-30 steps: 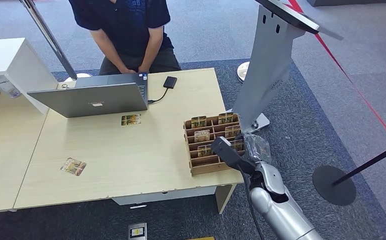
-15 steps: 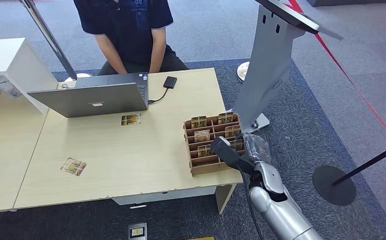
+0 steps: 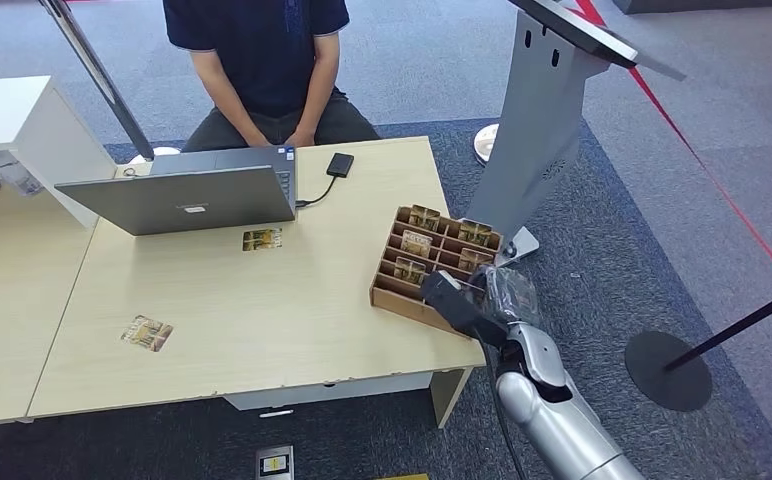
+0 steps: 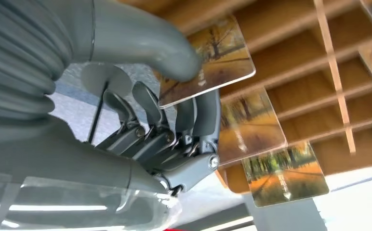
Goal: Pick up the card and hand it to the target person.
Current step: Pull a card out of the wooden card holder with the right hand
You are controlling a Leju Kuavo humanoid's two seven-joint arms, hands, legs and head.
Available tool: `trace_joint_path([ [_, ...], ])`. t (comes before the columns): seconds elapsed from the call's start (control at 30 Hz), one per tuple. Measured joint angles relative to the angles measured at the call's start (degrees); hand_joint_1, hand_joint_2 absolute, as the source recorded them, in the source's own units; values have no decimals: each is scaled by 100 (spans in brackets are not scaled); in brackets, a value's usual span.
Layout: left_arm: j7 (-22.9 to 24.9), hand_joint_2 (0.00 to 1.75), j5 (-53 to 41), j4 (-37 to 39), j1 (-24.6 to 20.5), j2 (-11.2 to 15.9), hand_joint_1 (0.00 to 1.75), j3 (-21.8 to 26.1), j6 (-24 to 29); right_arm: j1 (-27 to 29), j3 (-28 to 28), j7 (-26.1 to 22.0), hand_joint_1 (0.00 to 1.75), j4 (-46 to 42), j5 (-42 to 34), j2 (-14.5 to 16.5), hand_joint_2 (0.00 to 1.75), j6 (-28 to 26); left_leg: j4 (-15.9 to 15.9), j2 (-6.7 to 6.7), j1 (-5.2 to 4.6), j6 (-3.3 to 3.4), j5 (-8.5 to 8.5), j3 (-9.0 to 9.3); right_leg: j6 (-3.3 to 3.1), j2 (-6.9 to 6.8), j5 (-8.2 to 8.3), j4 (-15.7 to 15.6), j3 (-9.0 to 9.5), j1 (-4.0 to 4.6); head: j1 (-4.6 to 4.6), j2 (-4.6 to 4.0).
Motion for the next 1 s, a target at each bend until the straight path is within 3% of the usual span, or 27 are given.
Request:
trace_joint_path([
  [0.47,17,0,24,0,1,0,0,0,-9,8,10,-49,142,-238,-220,46,175,37,0,0,0,0,1,0,0,0,3,0,-2,0,0,0],
  [1.0,-63,0,57,0,4,0,0,0,2,-45,24,-257,145,-1873,-538,-80,175,274,0,0,0,-2,2,-1,-1,0,4,0,-1,0,1,0],
])
